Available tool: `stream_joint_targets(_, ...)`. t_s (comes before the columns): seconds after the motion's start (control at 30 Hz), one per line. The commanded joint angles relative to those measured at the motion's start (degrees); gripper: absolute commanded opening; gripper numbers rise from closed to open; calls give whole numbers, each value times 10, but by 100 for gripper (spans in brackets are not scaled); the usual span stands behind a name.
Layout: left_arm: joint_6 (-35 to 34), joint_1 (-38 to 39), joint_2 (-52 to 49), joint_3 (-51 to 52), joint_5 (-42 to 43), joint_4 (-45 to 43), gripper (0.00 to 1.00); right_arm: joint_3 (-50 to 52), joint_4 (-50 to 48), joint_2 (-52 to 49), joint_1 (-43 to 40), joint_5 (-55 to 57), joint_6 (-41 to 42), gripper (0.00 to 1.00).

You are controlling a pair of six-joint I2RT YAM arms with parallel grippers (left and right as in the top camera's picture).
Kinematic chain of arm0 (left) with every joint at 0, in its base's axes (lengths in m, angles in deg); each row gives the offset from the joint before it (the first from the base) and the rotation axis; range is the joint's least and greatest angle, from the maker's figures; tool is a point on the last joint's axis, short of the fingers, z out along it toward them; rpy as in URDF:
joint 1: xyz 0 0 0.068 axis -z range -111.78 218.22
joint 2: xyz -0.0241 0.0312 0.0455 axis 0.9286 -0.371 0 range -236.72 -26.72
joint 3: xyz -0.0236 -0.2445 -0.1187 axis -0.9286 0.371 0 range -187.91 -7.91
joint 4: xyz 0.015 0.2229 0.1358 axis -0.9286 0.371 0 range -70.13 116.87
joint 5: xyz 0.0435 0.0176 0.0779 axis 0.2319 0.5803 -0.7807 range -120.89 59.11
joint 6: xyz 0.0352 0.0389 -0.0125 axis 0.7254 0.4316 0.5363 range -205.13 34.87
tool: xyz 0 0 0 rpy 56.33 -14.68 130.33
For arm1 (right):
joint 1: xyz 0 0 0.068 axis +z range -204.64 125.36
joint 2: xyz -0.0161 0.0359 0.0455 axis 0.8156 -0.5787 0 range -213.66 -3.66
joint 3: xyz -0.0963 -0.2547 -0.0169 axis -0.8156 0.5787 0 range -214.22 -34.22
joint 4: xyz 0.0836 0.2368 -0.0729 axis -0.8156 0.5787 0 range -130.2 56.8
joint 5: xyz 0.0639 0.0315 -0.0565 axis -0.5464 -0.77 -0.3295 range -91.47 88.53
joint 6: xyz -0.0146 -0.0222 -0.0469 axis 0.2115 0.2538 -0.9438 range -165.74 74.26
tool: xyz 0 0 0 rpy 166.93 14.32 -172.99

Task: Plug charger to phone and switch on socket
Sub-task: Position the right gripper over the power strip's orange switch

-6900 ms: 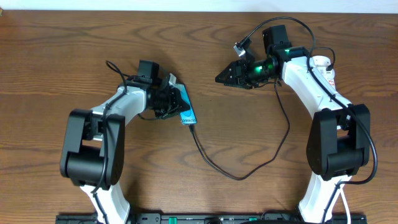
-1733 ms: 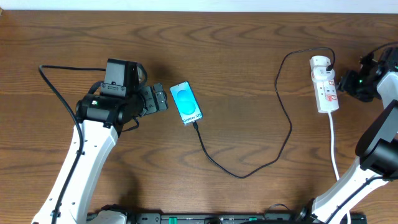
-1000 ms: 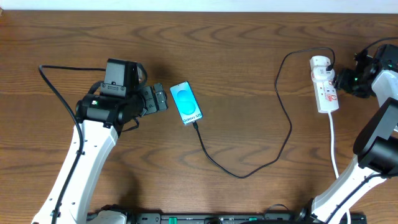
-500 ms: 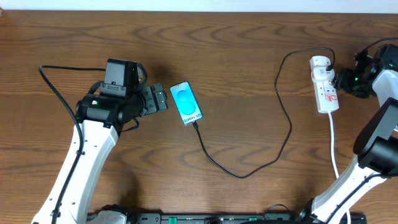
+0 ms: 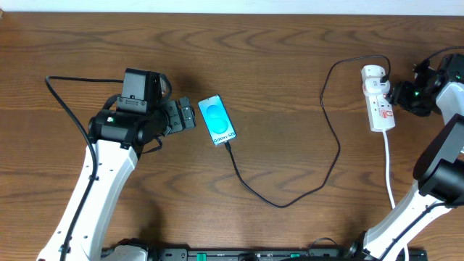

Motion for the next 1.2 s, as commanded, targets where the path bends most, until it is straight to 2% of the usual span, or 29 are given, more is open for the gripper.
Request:
stream_joint_targets(0.0, 5, -3, -3, -5, -8, 1, 99, 6, 5, -28, 15, -23, 9, 59)
stream_joint_targets(0.3, 5, -3, -3, -5, -8, 1, 99, 6, 0, -28, 13, 82, 111, 57)
stream_joint_targets(0.53, 5, -3, -3, -5, -8, 0, 99, 6, -10, -28, 15, 56, 109, 56)
stream_joint_targets(0.9, 5, -3, -3, -5, -8, 0, 99, 6, -22, -28, 15, -5, 55, 56)
stream_joint_targets(1.17, 5, -3, -3, -5, -8, 1, 99, 5, -28, -26, 13, -7, 54, 57)
